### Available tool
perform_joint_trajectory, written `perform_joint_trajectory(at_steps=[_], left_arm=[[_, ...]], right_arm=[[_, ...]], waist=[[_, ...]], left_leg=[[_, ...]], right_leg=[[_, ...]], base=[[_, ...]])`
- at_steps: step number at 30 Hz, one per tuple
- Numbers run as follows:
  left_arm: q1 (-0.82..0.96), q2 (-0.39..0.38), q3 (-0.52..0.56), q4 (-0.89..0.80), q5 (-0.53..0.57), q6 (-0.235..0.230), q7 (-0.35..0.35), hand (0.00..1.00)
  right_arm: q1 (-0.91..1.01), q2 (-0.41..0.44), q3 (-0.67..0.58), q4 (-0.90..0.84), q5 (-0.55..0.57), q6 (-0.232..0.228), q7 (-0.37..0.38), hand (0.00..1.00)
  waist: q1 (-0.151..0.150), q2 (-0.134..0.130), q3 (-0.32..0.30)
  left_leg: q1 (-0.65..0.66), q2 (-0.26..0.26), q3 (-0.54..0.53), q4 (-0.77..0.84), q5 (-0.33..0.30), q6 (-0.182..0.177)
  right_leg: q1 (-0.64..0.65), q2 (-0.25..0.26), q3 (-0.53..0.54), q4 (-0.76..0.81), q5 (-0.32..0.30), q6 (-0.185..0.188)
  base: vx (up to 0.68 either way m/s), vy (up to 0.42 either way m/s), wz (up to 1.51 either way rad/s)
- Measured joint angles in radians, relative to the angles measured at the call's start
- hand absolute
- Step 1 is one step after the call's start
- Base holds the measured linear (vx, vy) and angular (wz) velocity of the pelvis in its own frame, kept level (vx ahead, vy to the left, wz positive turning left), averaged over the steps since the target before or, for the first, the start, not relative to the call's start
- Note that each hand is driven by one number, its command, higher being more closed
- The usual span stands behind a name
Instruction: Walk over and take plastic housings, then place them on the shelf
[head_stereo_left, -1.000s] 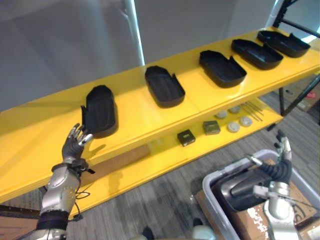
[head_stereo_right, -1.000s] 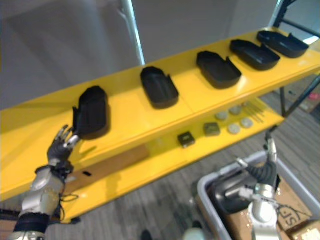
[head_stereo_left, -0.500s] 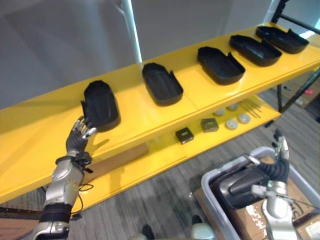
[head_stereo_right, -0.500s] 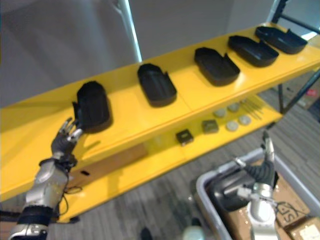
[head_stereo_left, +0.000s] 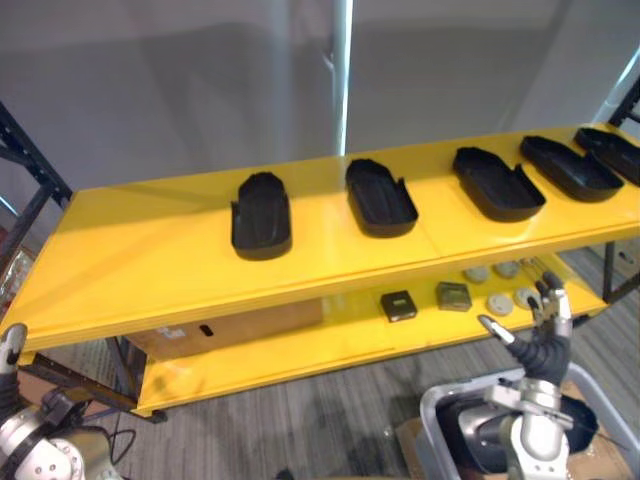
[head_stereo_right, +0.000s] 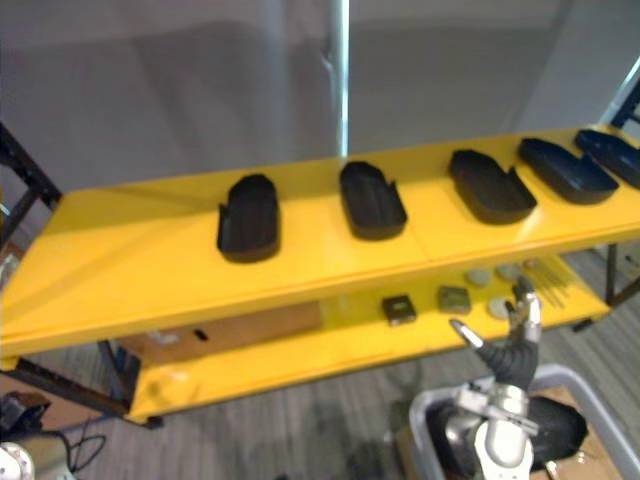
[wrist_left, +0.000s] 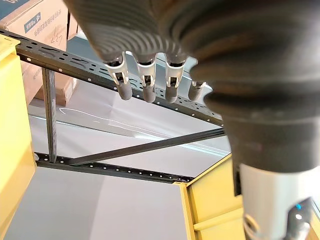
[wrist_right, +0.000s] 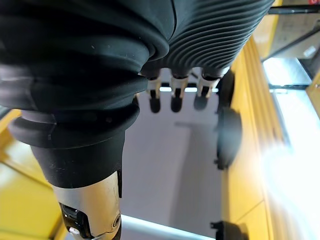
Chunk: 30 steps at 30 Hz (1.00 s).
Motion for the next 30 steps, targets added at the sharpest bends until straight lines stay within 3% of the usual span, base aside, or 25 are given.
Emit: perform_joint_trajectory(at_steps=[6,10,17,20,30], left_arm=[[-0.003,-0.012,-0.010,-0.009,0.000,0.000,-0.001,0.00],[-0.003,-0.065,-0.128,-0.083,0.029,0.006,-0.055,0.00],[-0.050,-0.078,-0.337,-0.118,0.077,0.048,-0.175,0.00],[-0.051,-0.079,-0.345,-0.118,0.077,0.051,-0.179,0.00],[-0.047,-0.077,-0.274,-0.119,0.115,0.051,-0.121,0.00]], right_arm=[[0.000,0.007,-0.002,0.004,0.000,0.000,0.000,0.00],[-0.011,0.041,-0.028,0.033,0.002,0.019,0.001,0.00],[-0.067,0.079,-0.114,0.034,0.033,0.061,-0.003,0.00],[-0.069,0.096,-0.136,0.034,0.041,0.069,-0.003,0.00],[-0.084,0.101,-0.138,0.019,0.040,0.070,-0.002,0.00]], waist=[[-0.002,-0.007,0.006],[-0.002,-0.017,0.034],[-0.013,-0.040,0.083],[-0.029,-0.038,0.094],[-0.016,-0.010,0.092]], left_leg=[[0.000,0.000,0.003,0.000,0.000,0.000],[-0.003,-0.002,0.005,0.005,0.001,0.000],[-0.039,-0.001,0.028,0.029,-0.013,0.009],[-0.038,0.003,0.033,0.048,-0.029,0.008],[-0.018,0.008,0.031,0.059,-0.049,0.019]], right_leg=[[-0.005,-0.001,0.003,0.001,0.000,0.000],[-0.014,-0.003,0.008,0.013,0.001,0.001],[-0.049,-0.007,0.030,0.018,0.012,0.009],[-0.044,-0.005,0.036,0.018,0.022,0.025],[-0.027,-0.001,0.035,0.019,0.060,0.046]], base=[[0.00,0.000,-0.01],[0.00,0.000,-0.01],[0.00,0.010,-0.08],[0.03,0.027,-0.07],[0.02,0.025,-0.01]])
